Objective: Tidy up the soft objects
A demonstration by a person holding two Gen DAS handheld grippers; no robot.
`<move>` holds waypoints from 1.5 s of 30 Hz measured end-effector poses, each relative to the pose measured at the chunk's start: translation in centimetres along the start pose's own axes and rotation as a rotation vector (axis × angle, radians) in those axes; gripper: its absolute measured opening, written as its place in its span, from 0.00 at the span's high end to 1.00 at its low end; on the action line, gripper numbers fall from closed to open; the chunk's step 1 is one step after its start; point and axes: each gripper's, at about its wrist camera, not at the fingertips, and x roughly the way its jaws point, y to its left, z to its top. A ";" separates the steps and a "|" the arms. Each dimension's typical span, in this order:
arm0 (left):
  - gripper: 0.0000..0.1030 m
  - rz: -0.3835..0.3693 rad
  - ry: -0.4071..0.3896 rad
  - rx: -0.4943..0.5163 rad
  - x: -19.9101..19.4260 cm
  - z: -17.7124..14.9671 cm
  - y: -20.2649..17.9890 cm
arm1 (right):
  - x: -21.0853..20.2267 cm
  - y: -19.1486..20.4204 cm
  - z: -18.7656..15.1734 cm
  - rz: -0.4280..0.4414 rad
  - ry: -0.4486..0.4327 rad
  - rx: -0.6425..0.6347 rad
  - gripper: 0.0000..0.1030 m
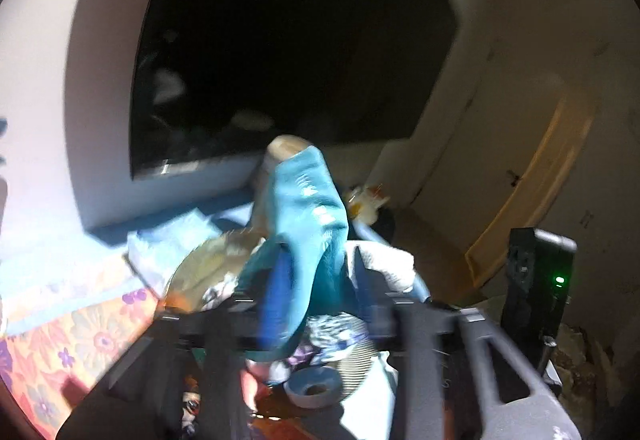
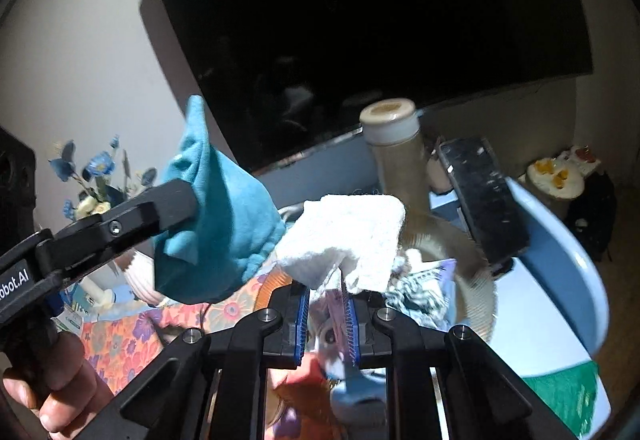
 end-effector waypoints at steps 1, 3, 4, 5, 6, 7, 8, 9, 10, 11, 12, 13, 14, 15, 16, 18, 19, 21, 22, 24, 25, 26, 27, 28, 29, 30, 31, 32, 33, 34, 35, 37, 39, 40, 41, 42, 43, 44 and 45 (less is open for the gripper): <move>0.44 -0.003 0.032 -0.021 0.9 0.1 0.8 | 0.9 -0.2 0.1 -0.012 0.019 0.001 0.77; 0.40 0.001 0.032 -0.026 1.3 0.2 1.8 | 2.4 -1.1 -0.1 -0.016 0.054 0.024 0.73; 0.37 0.013 0.023 -0.017 1.1 0.2 2.1 | 2.6 -1.5 -0.4 -0.011 0.059 0.036 0.73; 0.31 0.016 0.022 -0.012 1.0 0.3 2.1 | 2.7 -1.8 -0.7 -0.012 0.064 0.047 0.70; 0.28 0.014 0.016 -0.008 0.5 0.1 2.2 | 2.8 -2.0 -0.9 -0.015 0.067 0.055 0.66; 0.26 0.011 0.012 -0.005 0.3 0.2 2.1 | 2.7 -2.2 -1.1 -0.018 0.068 0.062 0.64; 0.26 0.012 0.005 0.006 -0.3 0.0 1.9 | 2.4 -2.5 -1.5 -0.018 0.068 0.073 0.59; 0.26 0.020 0.001 0.016 -0.7 0.0 1.7 | 2.3 -2.6 -1.7 -0.017 0.067 0.080 0.57; 0.26 0.036 -0.008 0.036 -1.4 -0.4 1.2 | 2.0 -2.6 -1.9 -0.012 0.065 0.085 0.57; 0.26 0.047 -0.015 0.051 -1.9 -0.5 0.9 | 1.5 -2.5 -2.1 -0.006 0.064 0.089 0.57; 0.26 0.058 -0.025 0.070 -2.8 -0.9 0.4 | 0.9 -2.3 -2.4 0.002 0.060 0.091 0.56; 0.26 0.065 -0.032 0.083 -3.6 -1.3 0.0 | 0.6 -2.1 -2.5 0.006 0.058 0.090 0.55; 0.26 0.070 -0.037 0.087 -4.2 -1.4 -0.2 | 0.1 -1.8 -2.7 0.011 0.054 0.087 0.52; 0.24 0.074 -0.040 0.090 -4.8 -1.6 -0.4 | -0.4 -1.3 -3.0 0.017 0.051 0.082 0.48; 0.20 0.081 -0.045 0.090 -5.5 -1.8 -0.5 | -0.8 -0.8 -3.2 0.020 0.049 0.075 0.46; 0.19 0.098 -0.064 0.093 -7.1 -2.5 -0.7 | -1.6 0.3 -3.8 0.027 0.050 0.057 0.44; 0.19 0.111 -0.071 0.096 -7.9 -2.8 -0.8 | -1.9 0.8 -4.1 0.034 0.052 0.049 0.44; 0.19 0.153 -0.087 0.105 -9.7 -3.8 -1.0 | -2.4 2.0 -4.9 0.040 0.061 0.030 0.44; 0.19 0.171 -0.093 0.105 -10.4 -4.1 -1.0 | -2.7 2.5 -5.3 0.037 0.069 0.025 0.44; 0.19 0.215 -0.109 0.103 -12.5 -5.2 -0.8 | -3.0 3.4 -6.1 0.048 0.083 0.021 0.44; 0.18 0.235 -0.116 0.103 -13.3 -5.5 -0.7 | -3.1 3.8 -6.4 0.057 0.089 0.017 0.44; 0.16 0.279 -0.130 0.103 -14.3 -5.9 -0.5 | -3.2 4.3 -6.7 0.063 0.094 0.014 0.44; 0.15 0.353 -0.154 0.101 -15.7 -6.3 -0.2 | -3.3 4.8 -7.0 0.064 0.098 0.011 0.44; 0.14 0.411 -0.172 0.103 -16.6 -6.6 0.0 | -3.4 5.5 -7.3 0.069 0.105 0.003 0.44; 0.14 0.482 -0.191 0.107 -17.8 -6.9 0.3 | -3.4 6.0 -7.6 0.076 0.109 -0.004 0.44; 0.14 0.559 -0.212 0.112 -19.3 -7.2 0.5 | -3.5 6.9 -8.0 0.088 0.113 -0.017 0.44; 0.13 0.618 -0.230 0.113 -20.5 -7.4 0.7 | -3.6 8.0 -8.4 0.101 0.120 -0.033 0.44; 0.09 0.674 -0.247 0.109 -21.8 -7.8 1.0 | -3.5 9.1 -8.7 0.115 0.128 -0.054 0.44; 0.06 0.730 -0.263 0.100 -23.3 -8.2 1.4 | -3.5 10.1 -9.1 0.127 0.134 -0.077 0.44; 0.00 0.766 -0.277 0.093 -24.4 -8.6 1.7 | -3.5 11.2 -9.5 0.134 0.134 -0.101 0.44; 0.01 0.799 -0.299 0.085 -25.5 -9.2 2.1 | -3.5 12.5 -10.0 0.141 0.132 -0.130 0.44; 0.01 0.867 -0.325 0.060 -27.7 -10.9 3.1 | -3.6 15.8 -11.3 0.161 0.125 -0.203 0.44; 0.01 0.928 -0.323 0.031 -28.8 -12.5 4.3 | -3.5 18.4 -12.6 0.169 0.111 -0.250 0.44; 0.01 0.947 -0.319 0.023 -29.1 -13.0 4.8 | -3.3 19.2 -13.0 0.174 0.110 -0.263 0.44; 0.01 0.973 -0.311 0.013 -29.3 -13.8 5.5 | -3.0 20.2 -13.7 0.183 0.109 -0.280 0.44; 0.01 1.004 -0.292 -0.002 -29.3 -14.8 6.6 | -2.3 21.5 -14.5 0.193 0.107 -0.297 0.44; 0.01 1.012 -0.282 -0.011 -29.5 -15.4 7.2 | -2.0 22.0 -15.0 0.192 0.107 -0.307 0.44; 0.01 1.009 -0.261 -0.038 -29.3 -16.4 8.5 | -1.4 22.9 -15.7 0.183 0.105 -0.322 0.44; 0.01 1.007 -0.249 -0.064 -29.3 -17.0 9.5 | -0.6 23.7 -16.4 0.169 0.099 -0.339 0.44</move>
